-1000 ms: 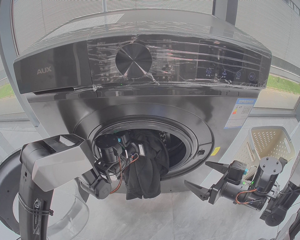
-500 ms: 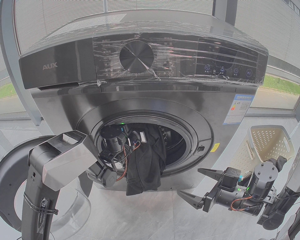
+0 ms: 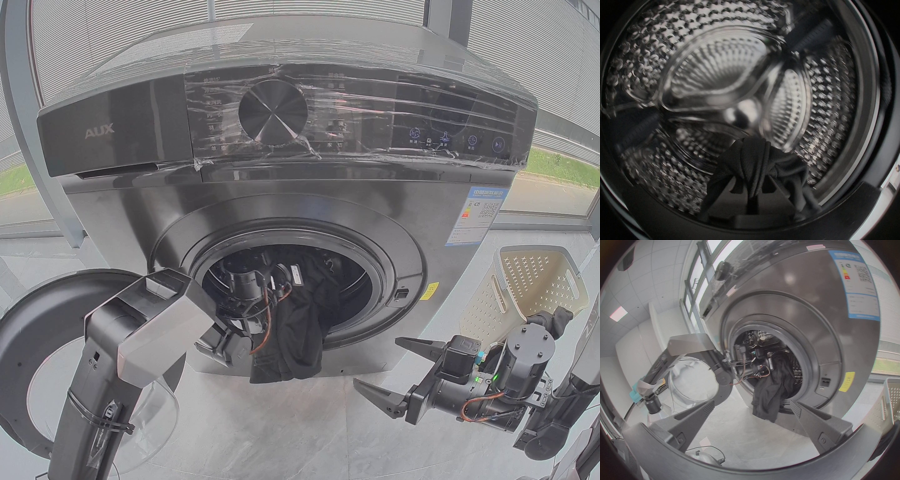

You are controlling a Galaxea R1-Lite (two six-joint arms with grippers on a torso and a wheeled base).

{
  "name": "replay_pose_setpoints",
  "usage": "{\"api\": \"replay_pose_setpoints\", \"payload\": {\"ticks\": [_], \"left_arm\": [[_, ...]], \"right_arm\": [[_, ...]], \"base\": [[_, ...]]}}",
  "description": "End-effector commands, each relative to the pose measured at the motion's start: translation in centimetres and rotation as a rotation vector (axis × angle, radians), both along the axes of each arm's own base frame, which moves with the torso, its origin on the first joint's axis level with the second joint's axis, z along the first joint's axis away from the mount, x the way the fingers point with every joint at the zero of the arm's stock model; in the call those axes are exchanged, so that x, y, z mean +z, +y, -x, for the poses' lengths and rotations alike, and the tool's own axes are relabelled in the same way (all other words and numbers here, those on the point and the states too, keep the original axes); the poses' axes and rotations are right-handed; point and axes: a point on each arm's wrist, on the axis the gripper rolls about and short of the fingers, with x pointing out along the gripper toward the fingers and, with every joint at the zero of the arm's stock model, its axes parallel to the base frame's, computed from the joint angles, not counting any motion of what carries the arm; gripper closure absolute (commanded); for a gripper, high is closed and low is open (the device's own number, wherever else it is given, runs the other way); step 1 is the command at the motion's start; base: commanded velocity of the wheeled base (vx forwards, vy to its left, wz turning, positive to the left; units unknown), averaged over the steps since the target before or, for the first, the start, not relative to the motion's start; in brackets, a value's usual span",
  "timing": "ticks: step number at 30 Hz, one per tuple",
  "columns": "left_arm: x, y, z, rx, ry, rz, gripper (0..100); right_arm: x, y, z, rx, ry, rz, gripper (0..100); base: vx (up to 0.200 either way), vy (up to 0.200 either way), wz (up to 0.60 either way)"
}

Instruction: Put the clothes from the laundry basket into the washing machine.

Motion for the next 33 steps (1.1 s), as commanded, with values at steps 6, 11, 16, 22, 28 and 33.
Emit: {"api": "replay_pose_setpoints", "payload": {"ticks": [6,11,16,22,28,33], "left_arm": [[0.2,-0.4,-0.1,-0.005,-0.029,0.017,100],[0.9,-0.6,-0.7,-0.006,-0.034,0.026,100],[1.7,-1.1,-1.4,-0.012,-0.021,0.057,100],[1.8,-1.2,-1.6,-0.011,-0.023,0.060,0],[1.4,-0.9,-0.6,0.001,0.024,0.042,0],[1.3,0.0,2.4,-0.017,0.158,-0.039,0]], "right_arm": [[0.0,0.0,0.0,0.001,-0.001,-0.001,0],[-0.2,0.1,-0.1,0.002,0.002,0.002,0],[-0.1,0.1,-0.2,-0.001,0.001,0.001,0],[-0.1,0.0,-0.2,-0.004,0.001,0.001,0],[-0.1,0.0,-0.2,-0.004,0.001,0.001,0],[-0.1,0.0,-0.2,-0.005,0.001,0.001,0]], "base": [[0.000,0.000,0.00],[0.000,0.000,0.00],[0.000,0.000,0.00],[0.000,0.000,0.00],[0.000,0.000,0.00],[0.000,0.000,0.00]]}}
